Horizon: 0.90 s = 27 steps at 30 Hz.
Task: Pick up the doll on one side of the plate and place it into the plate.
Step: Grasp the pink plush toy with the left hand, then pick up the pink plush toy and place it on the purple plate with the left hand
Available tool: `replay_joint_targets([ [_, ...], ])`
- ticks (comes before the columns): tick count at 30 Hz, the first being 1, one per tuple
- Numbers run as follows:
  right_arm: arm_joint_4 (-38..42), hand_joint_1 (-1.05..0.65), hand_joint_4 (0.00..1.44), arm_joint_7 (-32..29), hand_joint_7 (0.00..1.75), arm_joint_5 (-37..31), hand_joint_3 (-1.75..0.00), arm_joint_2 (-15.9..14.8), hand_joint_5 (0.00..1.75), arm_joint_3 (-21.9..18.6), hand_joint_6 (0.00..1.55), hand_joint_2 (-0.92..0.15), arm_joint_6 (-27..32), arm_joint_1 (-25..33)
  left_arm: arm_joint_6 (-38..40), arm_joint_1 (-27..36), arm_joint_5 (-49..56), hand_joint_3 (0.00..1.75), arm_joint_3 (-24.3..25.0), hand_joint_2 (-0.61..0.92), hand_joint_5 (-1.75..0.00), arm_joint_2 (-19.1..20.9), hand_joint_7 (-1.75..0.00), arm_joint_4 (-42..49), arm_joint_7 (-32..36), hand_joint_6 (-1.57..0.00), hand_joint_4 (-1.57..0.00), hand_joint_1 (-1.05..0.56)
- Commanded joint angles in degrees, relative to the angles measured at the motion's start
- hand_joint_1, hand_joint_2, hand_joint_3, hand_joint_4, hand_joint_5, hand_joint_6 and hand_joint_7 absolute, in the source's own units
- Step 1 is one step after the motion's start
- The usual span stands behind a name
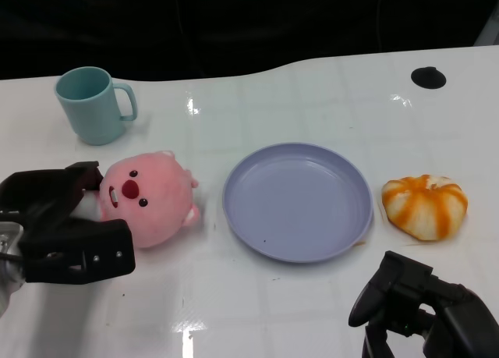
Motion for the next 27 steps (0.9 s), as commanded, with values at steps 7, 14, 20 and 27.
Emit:
replay_joint_targets([
  [7,-0.4,0.09,0.71,0.0,1.55,0.4,-1.40,-0.3,1.75,-0.1,0.62,-0.40,0.0,-0.1,10.0,6.5,-1.1,0.93,4.6,0.60,-1.75,0.5,-1.75,-19.3,0.1,-0.66,-0.89,-0.21],
  [14,-0.3,0.09,0.72,0.0,1.55,0.2,-1.40,-0.3,1.75,0.0,0.62,-0.39,0.0,-0.2,16.1,10.2,-2.0,1.06,7.7,0.52,-1.75,0.3,-1.75,-34.8,-5.0,-0.69,-0.91,-0.20],
  [20,-0.4,0.09,0.71,0.0,1.55,0.3,-1.40,-0.3,1.75,0.0,0.62,-0.39,0.2,-0.1,17.8,10.8,-1.3,1.07,7.7,0.50,-1.75,-0.8,-1.75,-42.7,-7.8,-0.70,-0.90,-0.20],
  [27,-0.1,0.09,0.71,0.1,1.55,0.3,-1.40,-0.4,1.75,0.2,0.62,-0.39,-0.1,-0.2,20.3,8.1,0.8,0.79,4.8,0.60,-1.75,-5.0,-1.75,-47.1,-11.8,-0.65,-0.91,-0.25],
])
